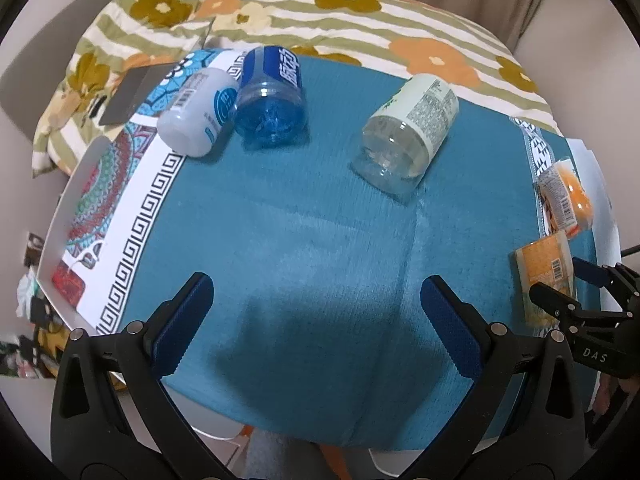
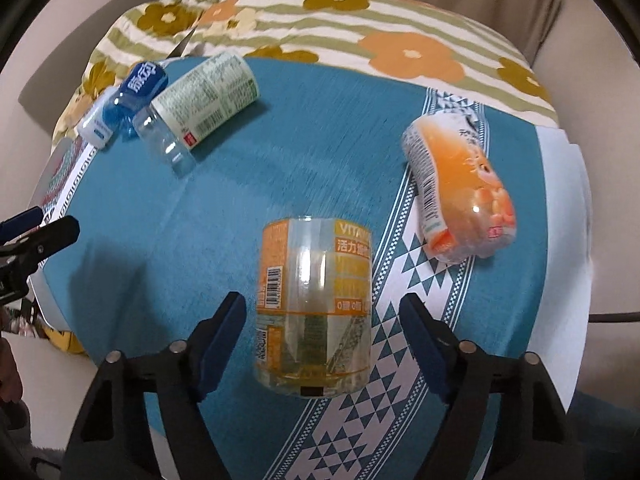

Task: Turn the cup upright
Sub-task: 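Close the right gripper around the side of the lying cup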

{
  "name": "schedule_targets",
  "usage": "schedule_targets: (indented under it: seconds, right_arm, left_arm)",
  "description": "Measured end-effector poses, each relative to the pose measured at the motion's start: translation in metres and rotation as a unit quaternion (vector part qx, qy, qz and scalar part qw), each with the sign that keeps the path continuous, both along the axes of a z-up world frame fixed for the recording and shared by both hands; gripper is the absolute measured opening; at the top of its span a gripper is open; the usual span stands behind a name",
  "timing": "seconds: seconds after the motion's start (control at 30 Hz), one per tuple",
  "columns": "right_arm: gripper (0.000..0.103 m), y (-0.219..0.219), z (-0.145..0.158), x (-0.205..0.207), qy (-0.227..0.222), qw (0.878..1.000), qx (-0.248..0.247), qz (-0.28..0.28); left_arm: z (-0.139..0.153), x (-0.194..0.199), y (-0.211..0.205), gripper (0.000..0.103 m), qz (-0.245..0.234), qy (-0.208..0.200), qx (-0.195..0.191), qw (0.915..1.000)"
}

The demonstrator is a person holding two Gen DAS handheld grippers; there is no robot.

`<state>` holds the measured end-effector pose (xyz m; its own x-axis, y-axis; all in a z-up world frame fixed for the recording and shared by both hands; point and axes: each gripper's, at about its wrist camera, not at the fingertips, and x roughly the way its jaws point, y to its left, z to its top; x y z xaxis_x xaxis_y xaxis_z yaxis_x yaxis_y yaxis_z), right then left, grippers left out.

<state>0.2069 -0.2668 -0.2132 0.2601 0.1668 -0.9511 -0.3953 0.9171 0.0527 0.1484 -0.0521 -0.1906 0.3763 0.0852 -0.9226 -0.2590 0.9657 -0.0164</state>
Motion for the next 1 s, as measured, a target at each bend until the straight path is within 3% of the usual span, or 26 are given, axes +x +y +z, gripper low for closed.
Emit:
schedule_targets:
  seconds: [0.1, 0.17, 0.63, 1.0]
  right_arm:
    - [0.070, 0.001, -0.003, 0.002, 0.012, 1.000, 0.002, 0.010]
    - [0.057, 0.002, -0.007, 0.003, 0.020, 1.000, 0.005, 0.016]
    - [0.055, 0.016, 0.021, -0.013, 0.003, 1.000, 0.023, -0.012]
    - [0.055, 0.051, 0.036, -0.044, 0.004, 0.993, 0.058, -0.102]
  left_arm:
    - [-0.003, -0.001, -0.002, 0.103, 0.002, 0.004, -0.001, 1.0000]
    - [-0.004, 0.000, -0.003, 0.103, 0.003, 0.006, -0.002, 1.0000]
    - [0.024, -0.012, 0.014, 0.103, -0.031, -0.017, 0.004, 0.9994]
    - [0.038, -0.027, 0.049, 0.103, -0.084, -0.029, 0.009, 0.9960]
